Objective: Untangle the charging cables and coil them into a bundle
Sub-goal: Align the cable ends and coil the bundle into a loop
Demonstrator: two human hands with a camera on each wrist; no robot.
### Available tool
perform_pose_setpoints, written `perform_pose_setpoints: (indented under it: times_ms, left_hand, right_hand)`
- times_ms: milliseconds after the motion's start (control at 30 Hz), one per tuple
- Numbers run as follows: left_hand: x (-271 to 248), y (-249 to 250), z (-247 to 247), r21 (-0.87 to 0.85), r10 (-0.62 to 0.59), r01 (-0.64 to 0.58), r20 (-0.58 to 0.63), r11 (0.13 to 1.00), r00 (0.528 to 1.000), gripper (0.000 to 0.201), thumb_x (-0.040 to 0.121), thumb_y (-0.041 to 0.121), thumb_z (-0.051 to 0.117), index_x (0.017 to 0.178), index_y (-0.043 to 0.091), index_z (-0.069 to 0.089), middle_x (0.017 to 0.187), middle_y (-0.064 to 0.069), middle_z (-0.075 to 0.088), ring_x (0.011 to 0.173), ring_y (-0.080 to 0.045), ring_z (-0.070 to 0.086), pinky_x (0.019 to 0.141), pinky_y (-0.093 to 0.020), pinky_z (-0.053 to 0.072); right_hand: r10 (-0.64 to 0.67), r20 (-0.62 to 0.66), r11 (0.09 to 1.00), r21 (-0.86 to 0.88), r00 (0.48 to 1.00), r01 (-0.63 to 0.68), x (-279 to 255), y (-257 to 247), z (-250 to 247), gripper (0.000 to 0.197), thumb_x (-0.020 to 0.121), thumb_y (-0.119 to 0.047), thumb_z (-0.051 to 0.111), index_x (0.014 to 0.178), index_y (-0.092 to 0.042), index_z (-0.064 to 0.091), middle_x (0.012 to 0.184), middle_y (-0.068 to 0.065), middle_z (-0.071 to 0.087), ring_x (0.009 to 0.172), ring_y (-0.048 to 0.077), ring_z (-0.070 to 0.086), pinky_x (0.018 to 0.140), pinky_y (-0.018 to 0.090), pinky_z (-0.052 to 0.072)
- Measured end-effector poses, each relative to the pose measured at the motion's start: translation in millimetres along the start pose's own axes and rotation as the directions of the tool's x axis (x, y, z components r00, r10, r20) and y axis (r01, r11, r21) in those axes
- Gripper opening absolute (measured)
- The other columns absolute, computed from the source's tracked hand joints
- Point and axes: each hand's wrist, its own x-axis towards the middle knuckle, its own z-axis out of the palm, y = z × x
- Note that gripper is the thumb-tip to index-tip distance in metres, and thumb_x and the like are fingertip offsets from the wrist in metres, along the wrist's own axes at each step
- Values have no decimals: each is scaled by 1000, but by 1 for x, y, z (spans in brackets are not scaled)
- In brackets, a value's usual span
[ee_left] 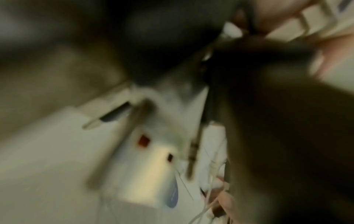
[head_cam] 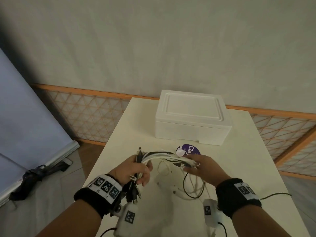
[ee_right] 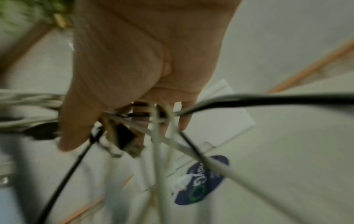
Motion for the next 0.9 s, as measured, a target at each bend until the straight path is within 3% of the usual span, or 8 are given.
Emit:
perform_pose_setpoints:
  times_ms: [67,133,333,500,567,667,800,900]
  left_hand:
    - [0,-4,-11,-39,-19,16,-57,999,998,26,59,13,67,74,-1,50,41,-8,44,33,-21,42,50,-29,40]
    - [-1,-6,-17,-45,-35,30,-109,999,993,28,57,13,68,74,0,49,41,-8,43,33,-21,41,49,-28,39]
    - [-3,-6,-16,-89,-18,0,-199,996,980,32,53,16,66,76,0,50,41,-9,40,37,-22,39,47,-27,41]
    - [-3,-4,-13,-67,-4,-8,-180,998,984,27,54,17,64,71,1,50,39,-9,41,39,-22,41,48,-27,40]
    - [-2,-3,-12,-81,15,-30,-178,996,984,26,55,17,64,69,1,50,39,-9,41,40,-23,43,48,-27,40]
    - [1,-1,-7,-80,28,-41,-161,996,987,25,56,17,63,69,1,51,38,-10,42,40,-23,44,49,-26,40]
    - [6,5,7,-82,55,-63,-97,995,994,17,57,15,63,65,3,55,38,-10,42,39,-22,42,50,-25,41]
    - [7,7,17,-94,89,-93,-54,991,995,14,59,15,62,64,3,55,38,-8,43,38,-21,40,50,-25,42]
  right_hand:
    - [173,-94,969,196,980,-153,-8,12,-4,8,81,-38,70,80,-31,69,70,-2,67,61,6,58,58,16,43]
    - [242,-111,935,290,964,-202,-11,19,-6,11,83,-33,69,74,-28,68,65,2,65,54,5,54,50,15,40]
    - [245,-171,895,418,954,-155,-9,11,-8,30,90,-46,58,87,-20,72,82,5,71,80,20,65,76,34,49]
    - [345,-335,893,406,877,-196,-5,0,-22,27,81,-46,66,87,-20,71,88,3,70,84,18,61,74,30,45]
    - [183,-549,983,81,815,-166,-5,-7,-26,29,75,-29,77,102,-20,68,106,0,64,97,17,56,86,31,44]
    - [-264,-619,964,-172,740,201,-9,-40,-19,13,75,-16,68,88,-15,68,89,0,64,84,14,55,79,26,43]
    - [-474,-343,881,-182,811,437,-6,-78,15,28,91,-30,49,106,-19,70,99,-6,71,93,10,62,86,20,45]
    - [-357,-226,933,-40,906,357,-3,-87,30,41,93,-46,39,119,-22,59,99,-8,68,89,10,62,78,27,49]
